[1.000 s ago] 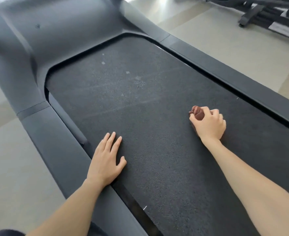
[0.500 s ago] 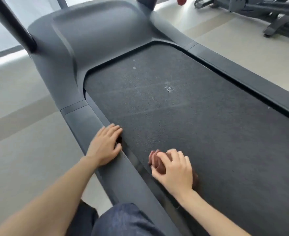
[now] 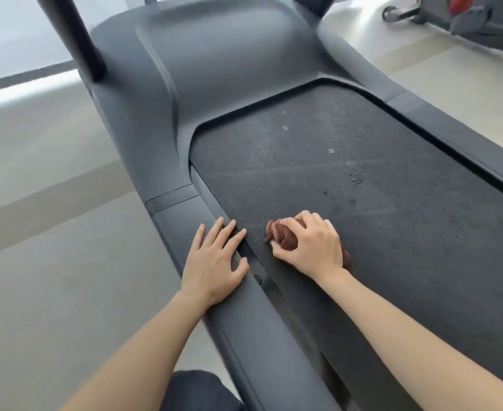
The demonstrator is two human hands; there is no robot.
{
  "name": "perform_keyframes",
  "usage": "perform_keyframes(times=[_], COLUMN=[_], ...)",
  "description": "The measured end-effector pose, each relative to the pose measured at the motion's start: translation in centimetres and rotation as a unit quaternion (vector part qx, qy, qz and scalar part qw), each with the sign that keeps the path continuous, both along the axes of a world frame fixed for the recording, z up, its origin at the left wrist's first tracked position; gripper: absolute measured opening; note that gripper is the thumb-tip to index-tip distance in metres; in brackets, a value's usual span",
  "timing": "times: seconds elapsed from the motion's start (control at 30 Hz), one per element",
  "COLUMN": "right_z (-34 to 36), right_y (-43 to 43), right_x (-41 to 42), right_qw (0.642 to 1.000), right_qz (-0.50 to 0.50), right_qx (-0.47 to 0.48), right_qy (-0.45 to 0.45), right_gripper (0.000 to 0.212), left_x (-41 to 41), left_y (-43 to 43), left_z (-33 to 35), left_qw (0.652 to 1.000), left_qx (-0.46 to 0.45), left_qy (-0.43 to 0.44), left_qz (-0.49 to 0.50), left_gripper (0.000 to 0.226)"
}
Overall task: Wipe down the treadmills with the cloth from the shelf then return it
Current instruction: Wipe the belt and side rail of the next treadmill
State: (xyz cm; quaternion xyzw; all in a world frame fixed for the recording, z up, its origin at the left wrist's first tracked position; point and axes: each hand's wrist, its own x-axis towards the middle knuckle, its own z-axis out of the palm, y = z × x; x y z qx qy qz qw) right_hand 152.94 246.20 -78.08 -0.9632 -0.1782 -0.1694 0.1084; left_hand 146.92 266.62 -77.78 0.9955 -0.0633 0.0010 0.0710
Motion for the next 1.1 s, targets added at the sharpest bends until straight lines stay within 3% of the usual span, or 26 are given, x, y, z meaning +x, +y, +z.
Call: perform_keyframes(times=[0.17,0.47,0.6,0.83,0.97,1.1], right_z=[1.2,-0.1,-0.2,-0.7,0.0,1.0], right_y=[0.6,-4.2,-3.3,-1.3,-0.4,0.7], right_x=[-0.9,-13.8,-10.9,1.5,5.0,2.3], right_qw=[0.998,0.998,0.999,0.994,0.987,0.976], right_qz=[-0.054,-0.061,-0.052,-0.099,-0.163,-0.201], right_qx=[-0.009,0.005,0.01,0.005,-0.004,-0.017], right_qy=[0.021,0.013,-0.009,-0.045,0.003,0.08], right_gripper=[0.039,0.035,0.034,0.038,0.04,0.048], left_x=[0.1,3.3,5.9,5.9,5.7,5.7], left_y=[0.2,1.9,2.7,2.9,2.8,2.7], left_z=[-0.1,0.2,-0.3,-0.7,-0.4,0.2], left_qw=[1.0,0.995,0.996,0.997,0.996,0.994], left_qx=[0.0,-0.023,-0.018,-0.037,-0.046,-0.058], left_qy=[0.002,-0.023,0.019,0.002,0.013,0.035], left_qz=[-0.009,-0.094,-0.084,-0.074,-0.077,-0.08], left_gripper=[0.058,0.044,0.052,0.063,0.057,0.056])
